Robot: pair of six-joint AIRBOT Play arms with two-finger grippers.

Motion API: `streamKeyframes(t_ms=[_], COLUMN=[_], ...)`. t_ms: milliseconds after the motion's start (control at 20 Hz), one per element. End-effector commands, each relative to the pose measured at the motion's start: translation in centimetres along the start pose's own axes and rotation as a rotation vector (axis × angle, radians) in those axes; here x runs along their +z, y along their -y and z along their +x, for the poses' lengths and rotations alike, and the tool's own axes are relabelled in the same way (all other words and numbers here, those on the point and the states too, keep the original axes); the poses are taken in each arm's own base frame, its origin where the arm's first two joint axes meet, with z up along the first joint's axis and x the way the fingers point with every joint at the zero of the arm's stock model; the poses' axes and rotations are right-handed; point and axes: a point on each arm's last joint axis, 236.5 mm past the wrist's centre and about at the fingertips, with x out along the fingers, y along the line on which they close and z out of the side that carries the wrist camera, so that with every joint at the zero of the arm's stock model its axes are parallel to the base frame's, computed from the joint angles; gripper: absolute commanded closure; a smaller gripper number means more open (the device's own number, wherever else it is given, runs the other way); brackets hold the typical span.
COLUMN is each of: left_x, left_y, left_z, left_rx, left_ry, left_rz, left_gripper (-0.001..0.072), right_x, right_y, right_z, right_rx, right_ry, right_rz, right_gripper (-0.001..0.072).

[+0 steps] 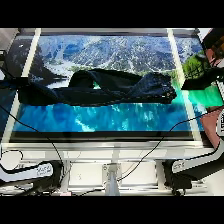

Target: Fold the clothes and pants, and hang the long-sleeved shirts on hangers.

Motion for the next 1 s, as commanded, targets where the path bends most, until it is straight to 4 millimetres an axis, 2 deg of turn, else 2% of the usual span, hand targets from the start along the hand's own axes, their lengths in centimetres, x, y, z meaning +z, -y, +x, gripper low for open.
streamKeyframes(t_ms=[0,100,150,200,250,500,650,750,800,900,950], left_x=[0.0,0.0,0.0,0.0,0.0,-0.4,-0.5,-0.5,-0.5,-0.5,-0.4], left_y=[0.0,0.0,0.1,0.1,0.1,0.2,0.2,0.2,0.2,0.2,0.4], left_z=[0.0,0.0,0.0,0.0,0.0,0.0,0.0,0.0,0.0,0.0,0.0], left_rx=[-0.001,-0.001,-0.002,-0.004,-0.005,-0.006,-0.006,-0.006,-0.006,-0.009,-0.018], left_ry=[0.0,-0.001,-0.001,-0.001,-0.002,-0.019,-0.021,-0.02,-0.02,-0.02,-0.019], left_rz=[0.004,0.004,0.004,0.001,0.001,0.001,0.001,0.001,0.001,-0.001,-0.008], left_gripper=[0.0681,0.0681,0.0681,0.0681,0.0681,0.0681,0.0681,0.0681,0.0681,0.0681,0.0681], right_x=[-4.1,-4.7,-4.3,-3.6,-2.9,0.9,3.5,3.6,3.6,3.9,4.2], right_y=[-3.7,-4.4,-4.3,-4.1,-3.9,-4.6,-4.4,-4.6,-4.8,-6.4,-7.3], right_z=[2.8,4.7,5.4,6.0,6.4,7.2,7.3,7.3,7.3,7.3,7.1], right_rx=[0.182,0.185,0.17,0.145,0.121,0.04,-0.021,-0.016,-0.013,0.029,0.053], right_ry=[-0.112,-0.125,-0.108,-0.082,-0.055,0.054,0.138,0.141,0.14,0.149,0.162], right_rz=[-0.126,-0.193,-0.214,-0.22,-0.227,-0.35,-0.314,-0.295,-0.294,-0.289,-0.285], right_gripper=[0.0157,0.0094,0.0092,0.0044,0.0036,0.0039,0.0063,0.0208,0.0336,0.0638,0.0644])
